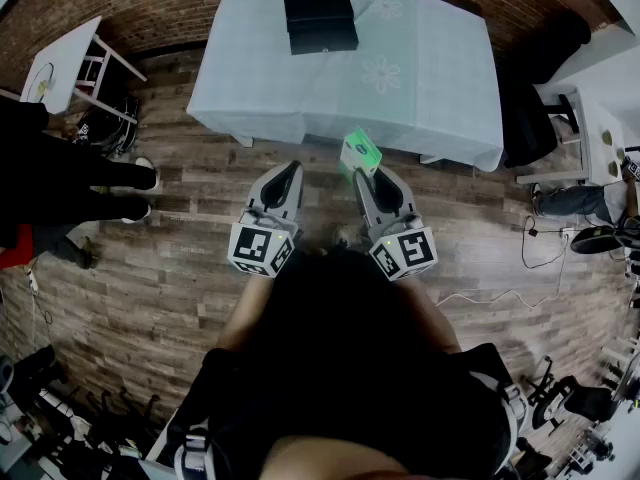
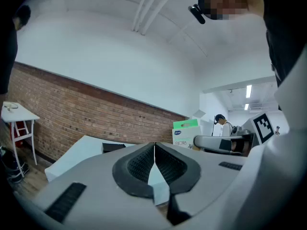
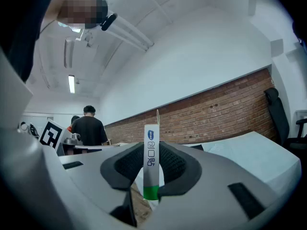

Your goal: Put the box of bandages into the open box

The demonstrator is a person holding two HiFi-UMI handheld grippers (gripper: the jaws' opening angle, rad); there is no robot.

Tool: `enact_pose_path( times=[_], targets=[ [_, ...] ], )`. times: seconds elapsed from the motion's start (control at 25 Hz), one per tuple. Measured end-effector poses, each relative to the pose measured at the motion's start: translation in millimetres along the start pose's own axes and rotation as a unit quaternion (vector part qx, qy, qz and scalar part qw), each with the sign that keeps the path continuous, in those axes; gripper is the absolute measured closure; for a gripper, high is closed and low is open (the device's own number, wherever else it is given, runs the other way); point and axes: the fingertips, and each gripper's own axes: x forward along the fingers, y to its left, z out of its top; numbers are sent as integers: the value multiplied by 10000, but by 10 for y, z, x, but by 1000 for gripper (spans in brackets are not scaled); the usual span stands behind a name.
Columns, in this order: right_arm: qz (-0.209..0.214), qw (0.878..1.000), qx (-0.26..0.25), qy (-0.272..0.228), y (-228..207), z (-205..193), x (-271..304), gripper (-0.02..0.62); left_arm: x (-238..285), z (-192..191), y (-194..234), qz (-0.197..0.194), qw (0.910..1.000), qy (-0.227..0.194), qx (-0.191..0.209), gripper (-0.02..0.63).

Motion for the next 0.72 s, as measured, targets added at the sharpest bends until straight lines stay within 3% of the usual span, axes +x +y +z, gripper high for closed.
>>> enact_pose_path(
  times=[0.72],
  targets=[
    [75, 9997, 242, 10, -130, -14, -101, 485, 119, -94, -151, -35, 10000, 71, -1, 571]
  ],
)
